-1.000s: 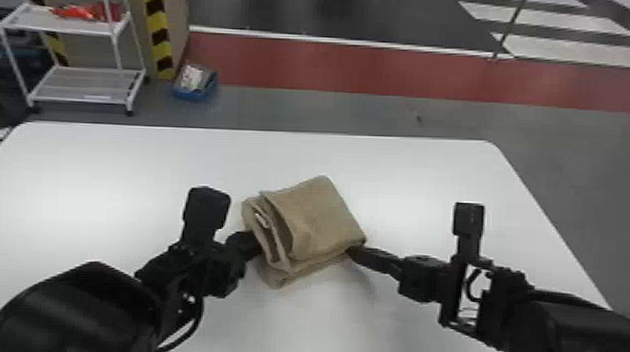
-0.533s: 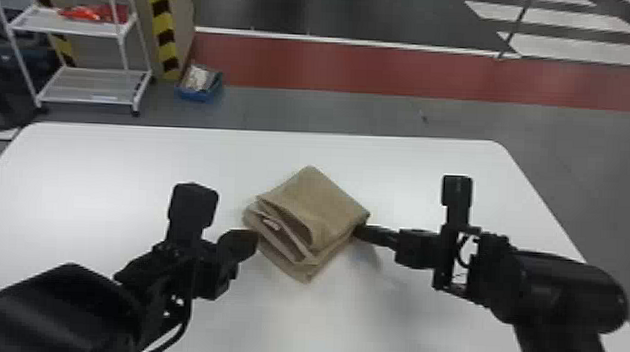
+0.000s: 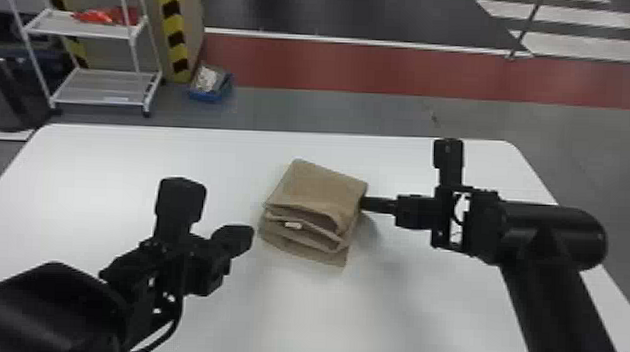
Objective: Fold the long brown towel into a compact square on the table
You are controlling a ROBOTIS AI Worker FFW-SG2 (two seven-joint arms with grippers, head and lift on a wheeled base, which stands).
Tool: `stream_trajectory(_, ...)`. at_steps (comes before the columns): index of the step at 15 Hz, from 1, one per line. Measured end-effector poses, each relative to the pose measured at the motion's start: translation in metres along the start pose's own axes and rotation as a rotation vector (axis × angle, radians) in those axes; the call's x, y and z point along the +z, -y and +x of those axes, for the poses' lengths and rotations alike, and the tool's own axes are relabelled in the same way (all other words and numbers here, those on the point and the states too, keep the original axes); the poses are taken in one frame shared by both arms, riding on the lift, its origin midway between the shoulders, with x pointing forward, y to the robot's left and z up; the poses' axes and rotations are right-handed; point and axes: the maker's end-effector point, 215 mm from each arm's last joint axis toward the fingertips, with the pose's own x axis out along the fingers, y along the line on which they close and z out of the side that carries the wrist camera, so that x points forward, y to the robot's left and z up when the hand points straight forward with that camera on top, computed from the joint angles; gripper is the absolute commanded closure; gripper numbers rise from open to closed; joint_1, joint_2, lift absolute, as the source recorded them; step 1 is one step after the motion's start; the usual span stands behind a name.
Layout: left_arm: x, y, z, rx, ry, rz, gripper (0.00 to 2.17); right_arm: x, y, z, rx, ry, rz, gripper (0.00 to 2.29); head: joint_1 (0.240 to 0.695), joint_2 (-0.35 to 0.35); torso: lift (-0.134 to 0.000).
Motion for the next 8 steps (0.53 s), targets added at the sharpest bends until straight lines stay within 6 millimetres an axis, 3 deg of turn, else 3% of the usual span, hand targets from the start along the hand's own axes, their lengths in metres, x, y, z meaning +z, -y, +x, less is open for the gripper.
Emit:
stream_trajectory(5,0.0,-0.013,0.003,0.014,0.009,-0.006,1.42,0.021,-0.012,0.021,0.043,0.015,-0.06,1.95,0.695,-0.038,-0.128)
stream_trajectory(8,0.001,-0.015,0.011,0.015,0.02,-0.004,1.42,0.011,-0.009,0.006,0.078,0.04,-0.025,1.95,0.695,-0.047,-0.128)
